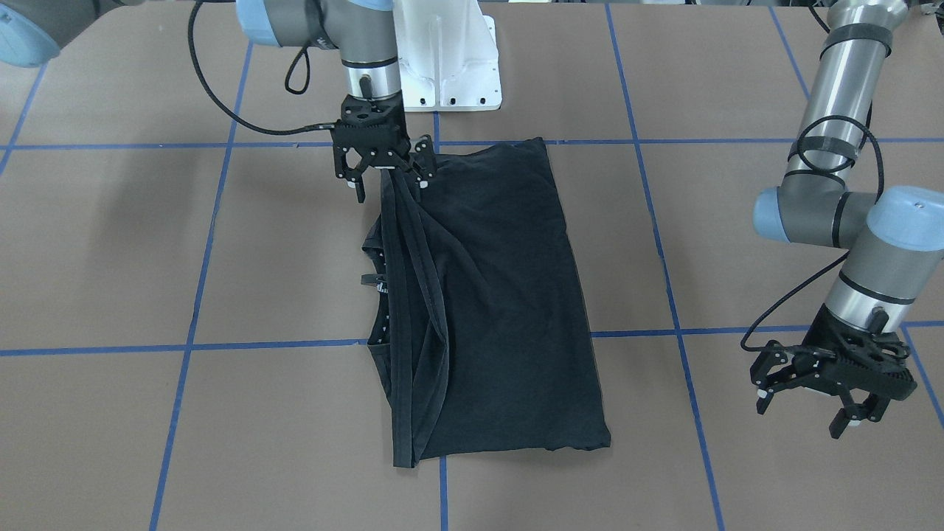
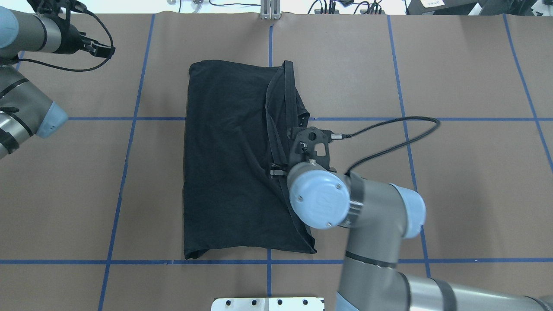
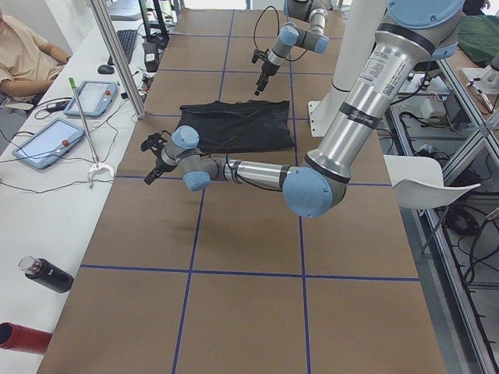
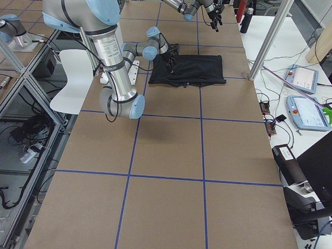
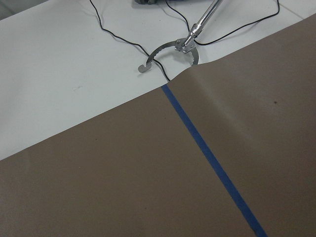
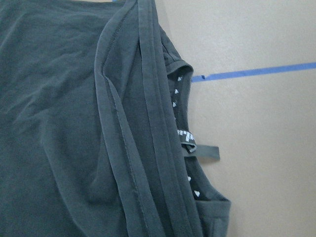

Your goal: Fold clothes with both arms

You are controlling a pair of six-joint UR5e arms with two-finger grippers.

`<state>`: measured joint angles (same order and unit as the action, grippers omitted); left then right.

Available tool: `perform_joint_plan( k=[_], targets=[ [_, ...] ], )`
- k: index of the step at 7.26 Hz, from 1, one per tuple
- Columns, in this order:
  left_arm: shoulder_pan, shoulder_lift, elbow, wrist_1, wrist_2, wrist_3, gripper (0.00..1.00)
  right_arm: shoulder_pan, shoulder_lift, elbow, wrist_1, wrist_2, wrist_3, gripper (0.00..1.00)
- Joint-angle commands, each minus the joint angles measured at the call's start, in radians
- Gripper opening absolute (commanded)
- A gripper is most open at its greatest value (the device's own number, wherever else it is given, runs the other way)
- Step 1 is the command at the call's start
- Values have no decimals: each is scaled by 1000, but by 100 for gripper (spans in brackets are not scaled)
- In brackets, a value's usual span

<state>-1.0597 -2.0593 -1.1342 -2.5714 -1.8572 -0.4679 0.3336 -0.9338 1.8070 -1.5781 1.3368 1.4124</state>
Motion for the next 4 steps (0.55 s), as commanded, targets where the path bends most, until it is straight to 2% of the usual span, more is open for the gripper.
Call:
perform_joint_plan(
  k=[1, 3, 4],
  targets=[
    [1, 8, -12, -1, 0, 0, 100, 65, 206, -261, -13, 27, -77, 96],
    [1, 18, -21, -1, 0, 0, 100, 120, 358, -493, -11, 77, -151, 83],
    [1, 19, -25, -1, 0, 0, 100, 136, 404, -593, -8, 81, -188, 81]
  ],
)
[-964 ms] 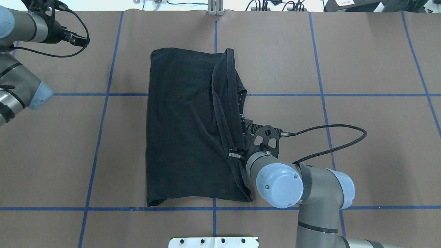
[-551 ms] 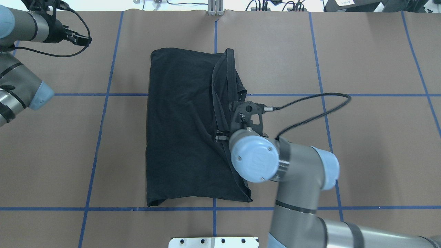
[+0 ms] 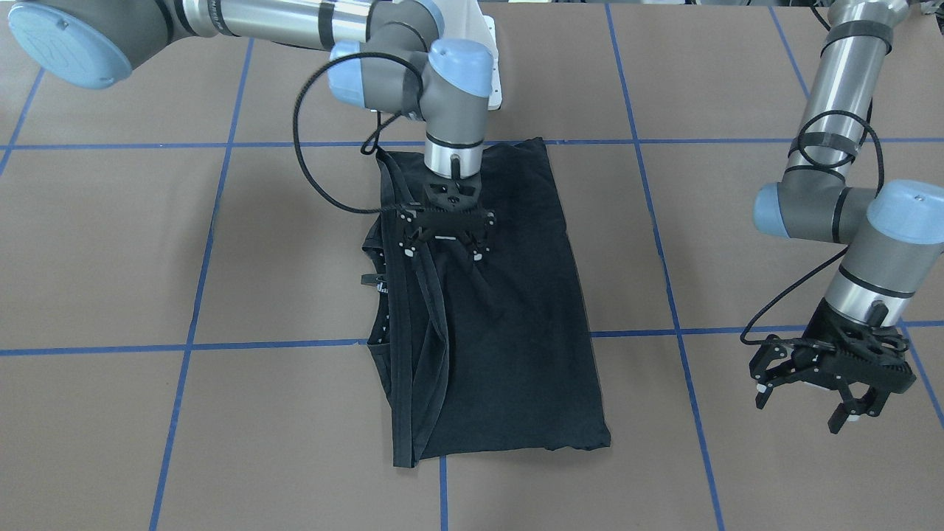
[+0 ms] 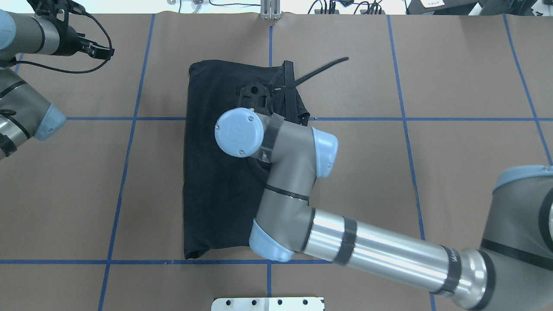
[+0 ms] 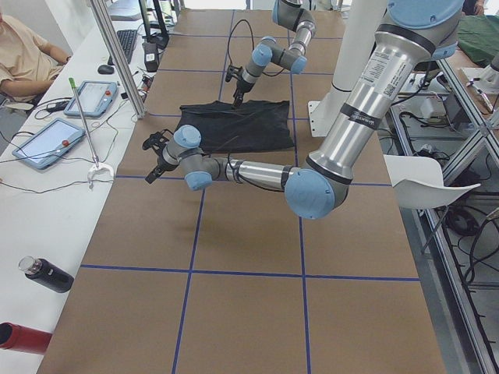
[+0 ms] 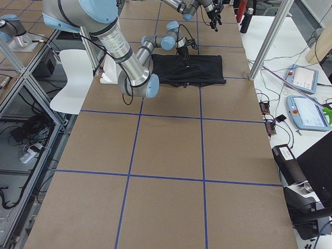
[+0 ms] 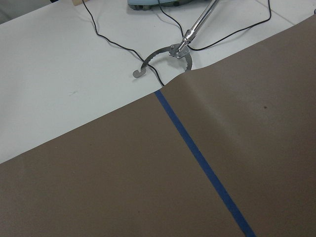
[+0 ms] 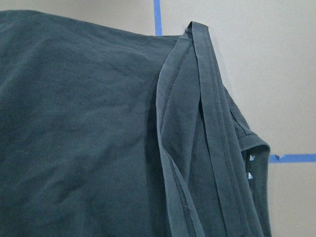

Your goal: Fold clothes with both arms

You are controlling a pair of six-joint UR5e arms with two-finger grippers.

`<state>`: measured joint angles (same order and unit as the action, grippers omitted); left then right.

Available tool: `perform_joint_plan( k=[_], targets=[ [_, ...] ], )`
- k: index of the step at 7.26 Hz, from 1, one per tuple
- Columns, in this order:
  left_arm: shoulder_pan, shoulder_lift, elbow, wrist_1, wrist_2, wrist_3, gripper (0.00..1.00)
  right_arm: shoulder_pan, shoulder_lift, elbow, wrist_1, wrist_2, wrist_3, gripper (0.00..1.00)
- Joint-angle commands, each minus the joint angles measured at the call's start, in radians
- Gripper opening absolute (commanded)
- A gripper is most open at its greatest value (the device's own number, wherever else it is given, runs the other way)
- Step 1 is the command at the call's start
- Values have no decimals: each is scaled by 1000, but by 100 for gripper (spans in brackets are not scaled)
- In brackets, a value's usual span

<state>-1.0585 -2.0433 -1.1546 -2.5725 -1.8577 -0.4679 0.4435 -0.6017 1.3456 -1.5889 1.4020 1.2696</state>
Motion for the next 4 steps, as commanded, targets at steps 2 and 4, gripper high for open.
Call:
perform_joint_plan(
  k=[2, 4],
  targets=[
    [0, 3, -5, 0, 0, 0, 100, 38, 94, -216, 10, 35, -114, 62],
    [3, 3, -4, 0, 0, 0, 100, 38, 95, -237, 10, 38, -136, 39]
  ],
)
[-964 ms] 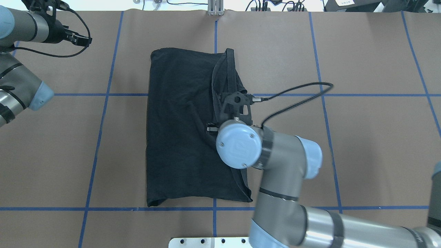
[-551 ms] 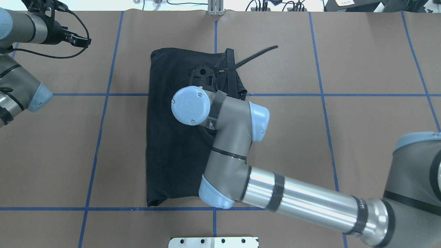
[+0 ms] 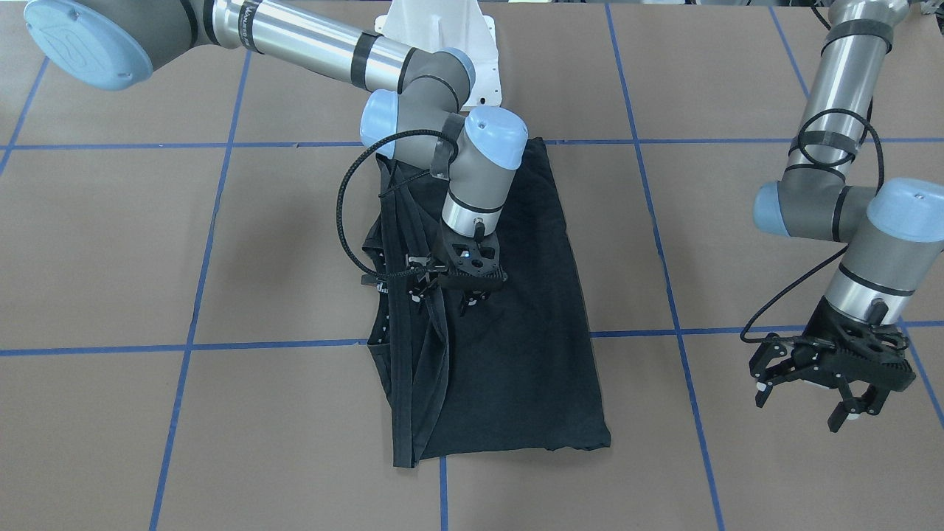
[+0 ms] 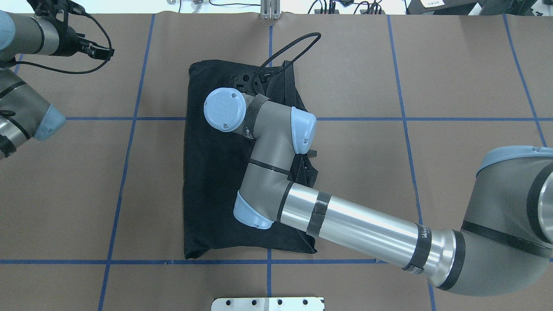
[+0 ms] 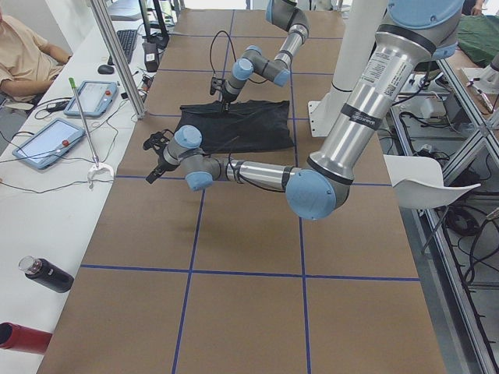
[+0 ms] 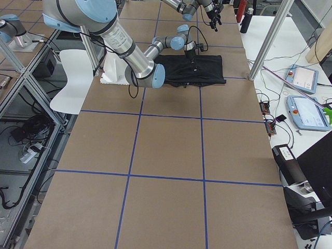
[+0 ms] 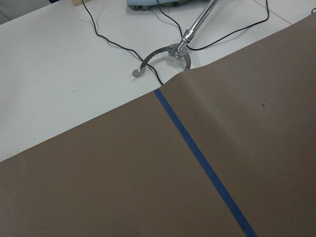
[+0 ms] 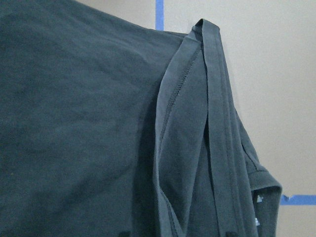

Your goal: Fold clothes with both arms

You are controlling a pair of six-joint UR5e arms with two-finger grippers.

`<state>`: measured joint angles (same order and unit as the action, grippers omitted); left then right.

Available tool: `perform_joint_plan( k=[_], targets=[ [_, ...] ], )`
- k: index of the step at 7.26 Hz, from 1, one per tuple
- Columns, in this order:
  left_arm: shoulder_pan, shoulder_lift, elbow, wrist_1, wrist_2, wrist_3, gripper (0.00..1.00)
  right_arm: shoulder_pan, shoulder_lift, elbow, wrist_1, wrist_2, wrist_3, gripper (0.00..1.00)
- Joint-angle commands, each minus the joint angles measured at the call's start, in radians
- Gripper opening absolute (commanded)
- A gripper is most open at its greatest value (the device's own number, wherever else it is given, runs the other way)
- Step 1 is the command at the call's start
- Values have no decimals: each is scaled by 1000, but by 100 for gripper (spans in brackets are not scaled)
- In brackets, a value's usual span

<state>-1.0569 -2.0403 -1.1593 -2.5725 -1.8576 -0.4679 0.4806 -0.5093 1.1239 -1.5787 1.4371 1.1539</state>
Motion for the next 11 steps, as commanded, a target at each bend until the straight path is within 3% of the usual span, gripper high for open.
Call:
perform_joint_plan(
  k=[1, 2, 6, 8, 9, 10, 11],
  targets=[
    [3, 0, 1, 0, 0, -2, 100, 1, 3, -15, -3, 12, -22, 19],
    [3, 0, 1, 0, 0, -2, 100, 1, 8, -13, -6, 19, -22, 4],
    [5, 0, 0, 0, 0, -2, 100, 48, -14, 10, -7, 49, -71, 0],
    [5, 0, 1, 0, 2, -2, 100, 64, -171, 171, -3, 54, -126, 0],
    [5, 0, 0, 0, 2, -2, 100, 64, -246, 248, -3, 52, -122, 6],
    [5, 0, 1, 0, 2, -12, 100, 61, -285, 284, 2, 51, -109, 27],
    [6, -1, 1, -2, 0, -70, 100, 53, -288, 284, 6, 45, -105, 80]
  ],
)
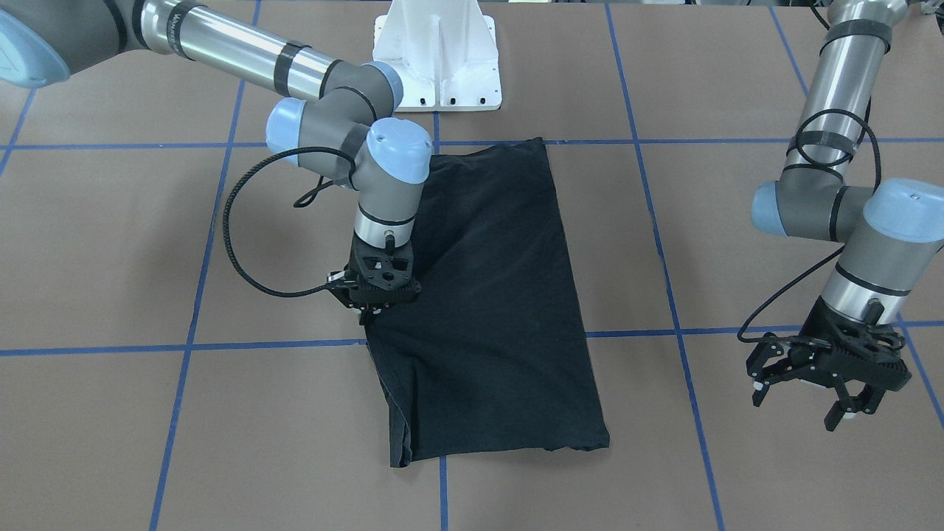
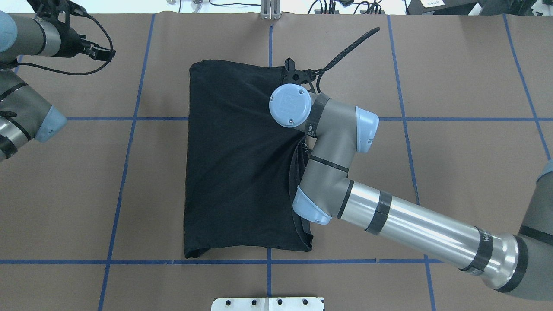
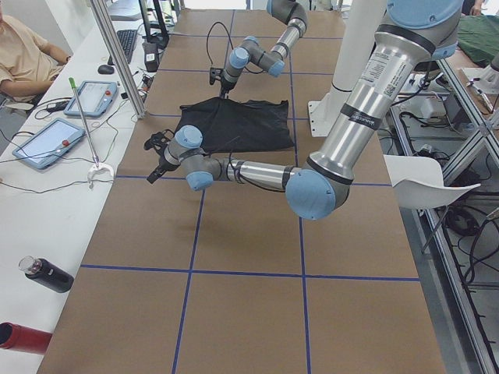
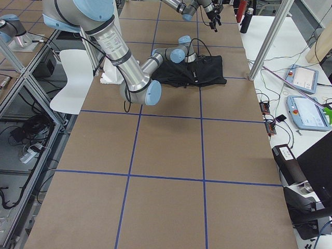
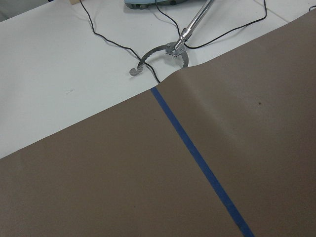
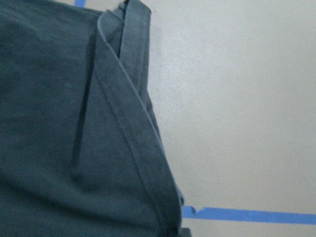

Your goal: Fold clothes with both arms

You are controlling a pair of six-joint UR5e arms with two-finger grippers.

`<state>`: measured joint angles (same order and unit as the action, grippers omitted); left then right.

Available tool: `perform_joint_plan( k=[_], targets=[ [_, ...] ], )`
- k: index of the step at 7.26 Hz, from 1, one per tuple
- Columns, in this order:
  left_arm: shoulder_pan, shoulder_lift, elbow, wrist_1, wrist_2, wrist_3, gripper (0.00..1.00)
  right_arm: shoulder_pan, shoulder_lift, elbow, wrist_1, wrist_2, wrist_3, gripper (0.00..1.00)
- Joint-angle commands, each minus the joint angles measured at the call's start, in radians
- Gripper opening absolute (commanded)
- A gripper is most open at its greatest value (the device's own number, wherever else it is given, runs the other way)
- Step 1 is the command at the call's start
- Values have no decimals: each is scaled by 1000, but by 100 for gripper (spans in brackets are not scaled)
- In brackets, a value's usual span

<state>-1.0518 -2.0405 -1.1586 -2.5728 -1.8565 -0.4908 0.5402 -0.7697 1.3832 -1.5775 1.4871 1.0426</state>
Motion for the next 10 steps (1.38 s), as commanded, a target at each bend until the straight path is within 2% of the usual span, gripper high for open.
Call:
perform_joint_plan(
  k=[1, 2, 3, 4, 6, 8, 10],
  targets=[
    [6, 0, 0, -9, -1, -49, 100, -5, -22, 31, 5, 1, 8, 99],
    [6, 0, -1, -10, -3, -49, 100, 12, -8, 37, 5, 14, 8, 100],
    [6, 0, 0, -10, -19, -49, 100, 27, 10, 65, 4, 78, 16, 100],
    [6, 0, 2, -10, -27, -49, 100, 26, 9, 112, -18, 100, 64, 100],
    [7, 0, 5, -10, -27, -49, 100, -64, 6, 207, -199, 90, 170, 100],
    [7, 0, 5, -12, -27, -49, 100, -170, 12, 211, -265, 30, 264, 100],
    [7, 2, 5, -12, -27, -49, 100, -232, 20, 200, -318, 7, 283, 98]
  ],
)
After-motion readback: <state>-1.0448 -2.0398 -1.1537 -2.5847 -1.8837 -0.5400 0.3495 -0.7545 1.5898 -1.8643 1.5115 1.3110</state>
